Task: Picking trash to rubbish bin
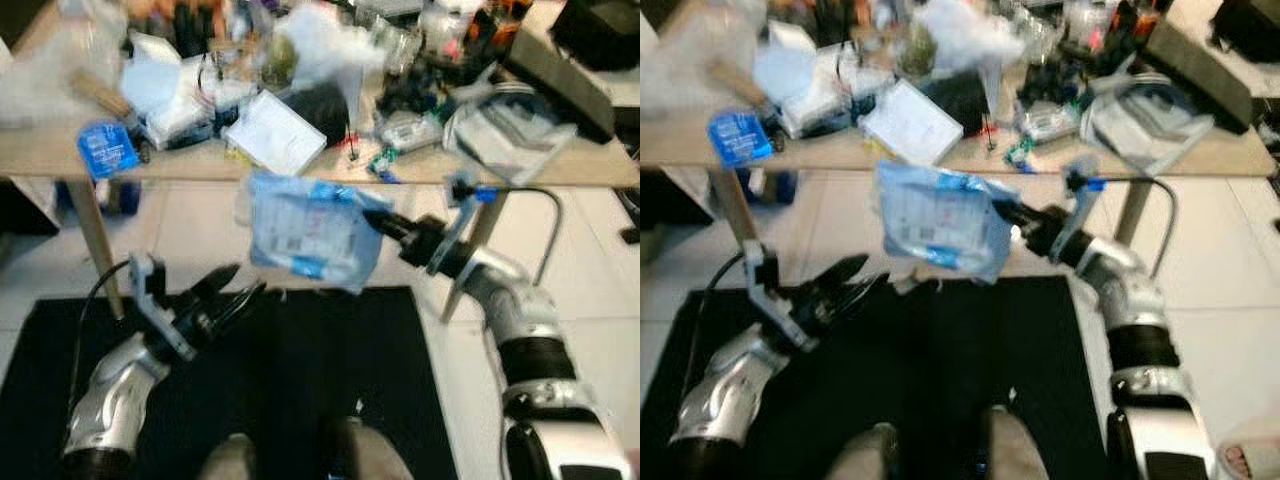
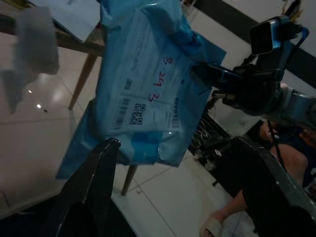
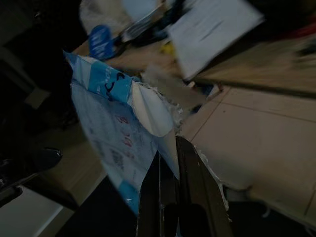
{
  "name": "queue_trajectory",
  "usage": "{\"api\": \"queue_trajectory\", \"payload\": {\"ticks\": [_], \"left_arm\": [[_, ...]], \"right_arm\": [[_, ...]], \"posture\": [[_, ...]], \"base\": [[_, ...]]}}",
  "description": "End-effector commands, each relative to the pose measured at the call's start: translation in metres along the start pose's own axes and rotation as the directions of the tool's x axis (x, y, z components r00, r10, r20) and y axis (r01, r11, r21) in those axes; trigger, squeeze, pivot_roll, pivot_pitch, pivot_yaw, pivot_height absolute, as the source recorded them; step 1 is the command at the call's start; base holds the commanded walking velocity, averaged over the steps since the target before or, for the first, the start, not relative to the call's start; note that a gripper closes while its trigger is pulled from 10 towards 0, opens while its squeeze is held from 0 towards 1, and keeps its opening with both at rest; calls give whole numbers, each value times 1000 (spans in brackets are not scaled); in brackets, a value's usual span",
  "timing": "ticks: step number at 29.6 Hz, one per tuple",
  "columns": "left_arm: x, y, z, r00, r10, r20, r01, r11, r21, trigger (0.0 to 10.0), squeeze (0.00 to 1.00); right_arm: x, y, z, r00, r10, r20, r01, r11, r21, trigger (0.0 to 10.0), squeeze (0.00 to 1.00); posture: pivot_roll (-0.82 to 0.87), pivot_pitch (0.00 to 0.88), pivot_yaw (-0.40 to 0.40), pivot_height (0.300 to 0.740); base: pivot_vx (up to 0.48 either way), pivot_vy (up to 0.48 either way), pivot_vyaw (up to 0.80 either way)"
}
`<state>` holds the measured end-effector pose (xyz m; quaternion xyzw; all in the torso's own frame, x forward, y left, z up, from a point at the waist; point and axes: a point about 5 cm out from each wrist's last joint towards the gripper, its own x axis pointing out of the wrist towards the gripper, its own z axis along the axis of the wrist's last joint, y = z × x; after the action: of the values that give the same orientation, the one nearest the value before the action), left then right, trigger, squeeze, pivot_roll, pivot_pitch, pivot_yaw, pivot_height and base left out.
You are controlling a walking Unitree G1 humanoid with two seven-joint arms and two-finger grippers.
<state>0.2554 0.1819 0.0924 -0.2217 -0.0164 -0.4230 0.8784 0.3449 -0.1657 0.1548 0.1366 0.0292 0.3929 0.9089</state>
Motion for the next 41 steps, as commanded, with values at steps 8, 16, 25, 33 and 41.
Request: {"api": "queue_trajectory", "payload": {"ticks": [8, 16, 25, 33, 41], "left_arm": [[-4, -1, -6, 1000, 3, -25, -3, 1000, -4, 10000, 0], [-3, 0, -7, 1000, 4, -24, -4, 1000, -6, 10000, 0], [-2, 1, -6, 1000, 12, -9, -12, 1000, -9, 10000, 0], [-1, 2, -5, 1000, 20, 11, -20, 1000, -15, 10000, 0], [1, 4, -4, 999, 38, 29, -38, 999, -10, 10000, 0]], "right_arm": [[-1, -3, -7, 999, -34, -22, 34, 999, -14, 10000, 0], [0, -8, -11, 995, -99, -28, 99, 995, -12, 10000, 0], [0, -14, -12, 990, -142, -26, 142, 990, -11, 10000, 0], [0, -16, -16, 986, -162, -49, 161, 987, -26, 10000, 0], [1, -18, -16, 983, -177, -54, 176, 984, -33, 10000, 0]], "posture": [[-3, 133, -10, 740], [-1, 128, -11, 740], [1, 132, -9, 740], [1, 134, -8, 740], [1, 134, -8, 740]], "base": [[-297, 0, 0], [-296, 0, 0], [-228, 0, 0], [0, 0, -82], [0, 0, -788]]}}
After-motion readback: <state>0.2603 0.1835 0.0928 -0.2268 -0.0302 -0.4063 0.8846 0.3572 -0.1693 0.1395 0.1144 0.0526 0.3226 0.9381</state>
